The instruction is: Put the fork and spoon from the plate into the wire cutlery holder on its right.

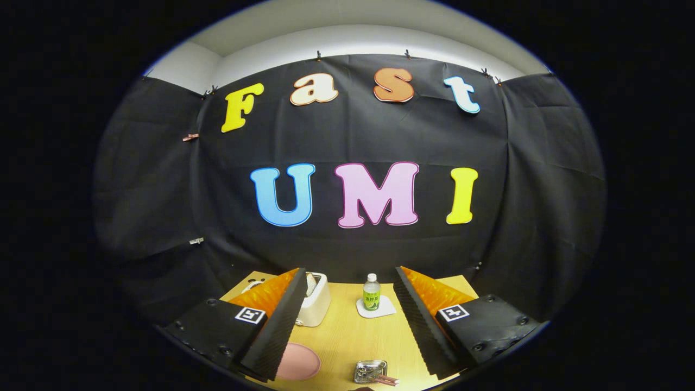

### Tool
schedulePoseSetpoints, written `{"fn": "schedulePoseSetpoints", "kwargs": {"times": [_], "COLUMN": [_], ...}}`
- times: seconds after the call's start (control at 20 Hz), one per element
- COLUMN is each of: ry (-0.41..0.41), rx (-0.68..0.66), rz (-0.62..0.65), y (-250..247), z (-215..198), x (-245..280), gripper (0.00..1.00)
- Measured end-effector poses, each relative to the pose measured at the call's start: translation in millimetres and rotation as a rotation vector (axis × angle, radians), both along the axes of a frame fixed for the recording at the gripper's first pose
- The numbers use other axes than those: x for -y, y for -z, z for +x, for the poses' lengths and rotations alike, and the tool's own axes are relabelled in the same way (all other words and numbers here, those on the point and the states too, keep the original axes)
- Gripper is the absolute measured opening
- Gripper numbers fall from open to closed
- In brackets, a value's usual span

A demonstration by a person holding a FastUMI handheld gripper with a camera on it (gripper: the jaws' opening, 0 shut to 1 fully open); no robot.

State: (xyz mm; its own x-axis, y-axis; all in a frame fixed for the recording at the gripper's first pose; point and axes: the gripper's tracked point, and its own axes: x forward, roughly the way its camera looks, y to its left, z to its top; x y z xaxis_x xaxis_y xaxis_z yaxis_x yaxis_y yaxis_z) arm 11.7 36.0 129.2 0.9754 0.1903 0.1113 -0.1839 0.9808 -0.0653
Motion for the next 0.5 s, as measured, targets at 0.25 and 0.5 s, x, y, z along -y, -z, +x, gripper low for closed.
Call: {"fn": "schedulePoseSetpoints", "kwargs": {"times": [0.25,0.5], "ry": [-0.006,0.005], "rx": [-0.049,-0.058], "rz": [0.066,0.07], "y": [24.6,40.0], "z": [0.2,1.9], "x": [16.3,24.1], "gripper": [0.99,0.99]}}
